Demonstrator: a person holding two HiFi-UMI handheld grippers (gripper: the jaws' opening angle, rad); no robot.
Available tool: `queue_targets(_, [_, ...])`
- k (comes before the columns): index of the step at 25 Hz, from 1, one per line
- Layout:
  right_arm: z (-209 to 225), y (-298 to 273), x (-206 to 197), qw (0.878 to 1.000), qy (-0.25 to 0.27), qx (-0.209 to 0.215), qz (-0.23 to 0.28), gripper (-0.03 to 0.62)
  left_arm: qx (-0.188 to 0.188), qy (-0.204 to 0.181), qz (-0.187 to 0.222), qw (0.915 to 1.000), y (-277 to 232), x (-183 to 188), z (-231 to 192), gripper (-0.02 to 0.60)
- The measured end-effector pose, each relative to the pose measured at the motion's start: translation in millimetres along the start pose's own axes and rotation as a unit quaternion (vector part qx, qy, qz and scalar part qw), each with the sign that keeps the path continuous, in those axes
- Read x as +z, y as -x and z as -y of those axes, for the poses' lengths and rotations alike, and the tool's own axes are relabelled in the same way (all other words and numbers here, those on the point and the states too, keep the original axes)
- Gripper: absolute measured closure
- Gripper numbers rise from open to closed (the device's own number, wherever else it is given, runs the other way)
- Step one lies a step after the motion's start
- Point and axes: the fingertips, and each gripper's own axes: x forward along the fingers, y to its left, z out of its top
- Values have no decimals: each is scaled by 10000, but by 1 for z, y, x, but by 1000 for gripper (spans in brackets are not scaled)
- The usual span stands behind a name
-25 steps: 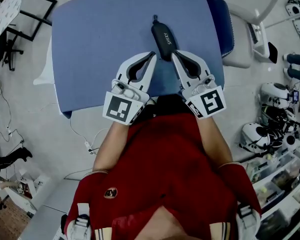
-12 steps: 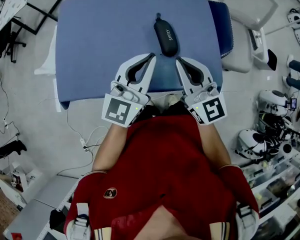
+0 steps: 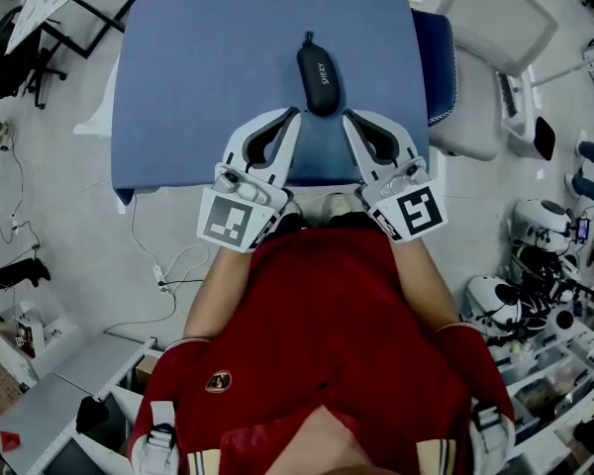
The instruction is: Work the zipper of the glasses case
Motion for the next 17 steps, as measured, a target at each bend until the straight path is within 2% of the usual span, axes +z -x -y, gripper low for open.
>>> queue_targets(8, [-2,1,-3,9999,-36,160,0,595,144,31,-98,9998,2,-3,3,574])
queue_targets(17, [-3,6,-10,9998,-69,186,-90,596,112,77,-163,9998,0,-9,8,574])
